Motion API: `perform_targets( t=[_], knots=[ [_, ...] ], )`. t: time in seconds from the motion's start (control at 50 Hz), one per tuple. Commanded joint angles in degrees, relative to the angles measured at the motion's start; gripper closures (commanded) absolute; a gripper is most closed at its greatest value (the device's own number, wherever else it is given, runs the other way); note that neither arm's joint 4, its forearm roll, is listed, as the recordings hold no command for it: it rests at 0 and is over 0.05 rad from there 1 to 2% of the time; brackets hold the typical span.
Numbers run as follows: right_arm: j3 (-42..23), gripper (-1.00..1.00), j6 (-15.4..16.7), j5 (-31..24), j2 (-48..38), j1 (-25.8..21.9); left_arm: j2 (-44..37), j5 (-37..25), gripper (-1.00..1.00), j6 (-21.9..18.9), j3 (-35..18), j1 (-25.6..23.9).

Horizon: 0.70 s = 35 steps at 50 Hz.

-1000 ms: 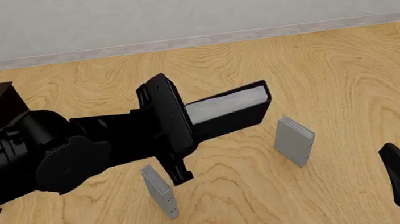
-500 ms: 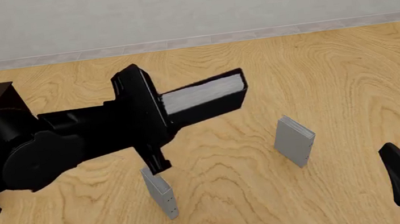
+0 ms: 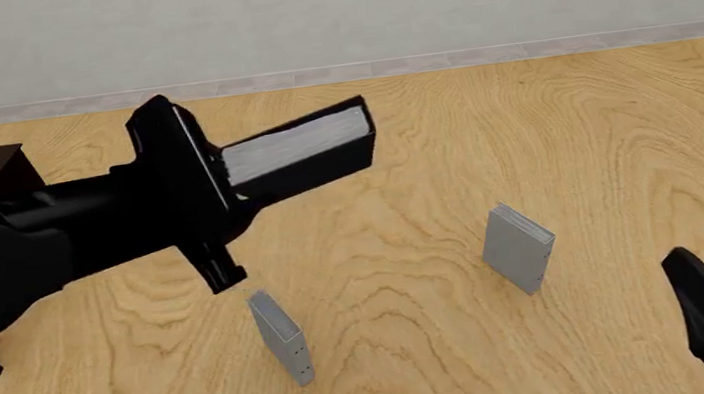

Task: Pick up the book in the middle and place it on the cabinet shelf.

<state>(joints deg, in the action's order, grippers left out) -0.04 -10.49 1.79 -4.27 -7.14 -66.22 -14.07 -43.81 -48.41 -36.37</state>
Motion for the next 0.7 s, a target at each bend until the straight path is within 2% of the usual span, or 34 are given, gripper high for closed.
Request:
perform_targets(
  t=[0.02,0.2,0.3,0.4,0.48,0.52,0.7],
  knots=[
    [0.0,-1.00,-0.1,1.8,-1.7,-0.5,3.0,-0.3,1.00,-1.5,0.9,2.3],
    [0.0,-1.00,0.2,4.7,-4.4,-1.7,6.1,-0.7,1.00,-1.6,2.7,5.2],
    [0.0,-1.00,0.3,5.3,-5.0,-1.7,7.6,1.3,1.00,-4.3,6.2,8.1],
    [0.0,-1.00,0.3,5.0,-4.7,-2.0,9.1,0.8,1.00,-4.5,6.5,9.7],
    [0.0,-1.00,0.2,5.2,-4.7,-1.9,11.0,2.5,1.00,-7.5,9.3,12.0],
    [0.0,-1.00,0.1,5.4,-4.9,-1.8,11.7,1.3,1.00,-5.8,8.8,12.0],
    [0.0,-1.00,0.3,5.0,-4.0,-2.6,14.1,1.2,1.00,-8.1,9.8,15.1]
  ],
)
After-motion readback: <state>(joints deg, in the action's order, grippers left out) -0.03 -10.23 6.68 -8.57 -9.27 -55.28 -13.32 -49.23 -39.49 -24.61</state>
